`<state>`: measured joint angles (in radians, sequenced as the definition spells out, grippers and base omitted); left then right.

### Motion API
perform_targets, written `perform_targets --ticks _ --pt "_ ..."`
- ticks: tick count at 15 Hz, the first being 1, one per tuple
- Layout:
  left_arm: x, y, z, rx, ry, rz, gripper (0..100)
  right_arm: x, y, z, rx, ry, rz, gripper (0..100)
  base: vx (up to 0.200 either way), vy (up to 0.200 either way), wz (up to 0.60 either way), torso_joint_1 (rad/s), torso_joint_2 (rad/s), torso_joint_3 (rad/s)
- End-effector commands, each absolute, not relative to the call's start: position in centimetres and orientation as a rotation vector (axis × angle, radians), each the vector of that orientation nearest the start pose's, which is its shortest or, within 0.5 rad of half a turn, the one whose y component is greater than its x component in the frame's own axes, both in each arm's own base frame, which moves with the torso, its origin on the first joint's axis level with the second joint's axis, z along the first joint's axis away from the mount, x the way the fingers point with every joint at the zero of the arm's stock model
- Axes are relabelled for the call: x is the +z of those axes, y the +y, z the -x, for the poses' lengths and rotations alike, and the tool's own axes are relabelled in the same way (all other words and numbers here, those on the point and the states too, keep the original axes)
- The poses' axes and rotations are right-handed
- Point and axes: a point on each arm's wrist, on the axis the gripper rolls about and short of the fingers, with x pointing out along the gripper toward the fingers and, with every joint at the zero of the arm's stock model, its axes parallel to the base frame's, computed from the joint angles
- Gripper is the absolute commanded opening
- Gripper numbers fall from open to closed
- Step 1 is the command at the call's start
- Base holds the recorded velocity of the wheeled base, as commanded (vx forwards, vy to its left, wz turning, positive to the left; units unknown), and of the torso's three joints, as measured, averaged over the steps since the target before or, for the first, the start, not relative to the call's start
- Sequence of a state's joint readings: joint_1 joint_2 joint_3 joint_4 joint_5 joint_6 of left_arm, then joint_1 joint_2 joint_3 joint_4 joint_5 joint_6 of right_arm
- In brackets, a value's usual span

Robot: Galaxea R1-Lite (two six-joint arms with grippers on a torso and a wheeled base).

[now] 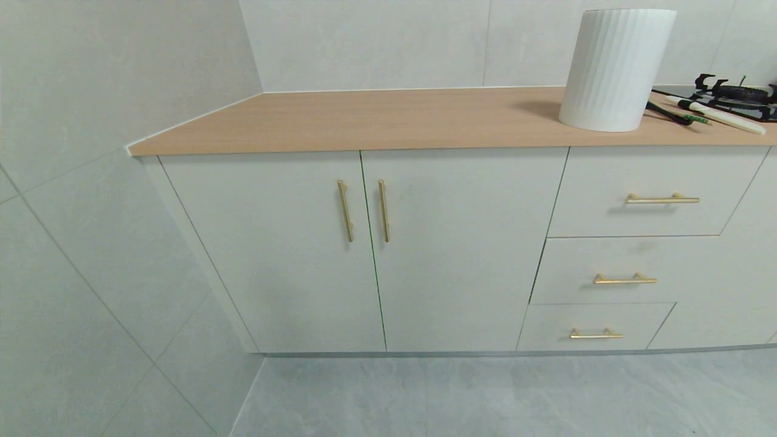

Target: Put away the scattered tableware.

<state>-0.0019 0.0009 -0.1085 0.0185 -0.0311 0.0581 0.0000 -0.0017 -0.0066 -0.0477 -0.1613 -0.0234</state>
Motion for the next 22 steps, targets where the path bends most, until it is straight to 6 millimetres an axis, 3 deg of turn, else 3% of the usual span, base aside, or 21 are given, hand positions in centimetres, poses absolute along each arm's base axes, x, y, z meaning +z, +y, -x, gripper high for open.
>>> perform_targets --ticks 1,5,20,22 --pt "7.8 -0.06 2.28 -0.03 -0.026 -0.066 100 8.05 -0.34 2.31 -0.154 -0.046 0.018 100 0.0 0.0 0.0 0.0 0.0 0.0" --pt "7.49 -0.06 2.28 -0.031 0.005 -0.057 100 7.61 -0.14 2.27 -0.061 0.0 0.014 100 0.0 0.0 0.0 0.0 0.0 0.0" --pt "7.5 -0.06 2.28 -0.029 0.004 -0.055 100 7.6 -0.12 2.27 -0.055 -0.003 0.008 100 0.0 0.0 0.0 0.0 0.0 0.0" --pt "7.5 -0.06 2.28 -0.031 0.004 -0.055 100 7.6 -0.12 2.27 -0.055 -0.003 0.008 100 0.0 -0.2 0.0 0.005 0.0 0.0"
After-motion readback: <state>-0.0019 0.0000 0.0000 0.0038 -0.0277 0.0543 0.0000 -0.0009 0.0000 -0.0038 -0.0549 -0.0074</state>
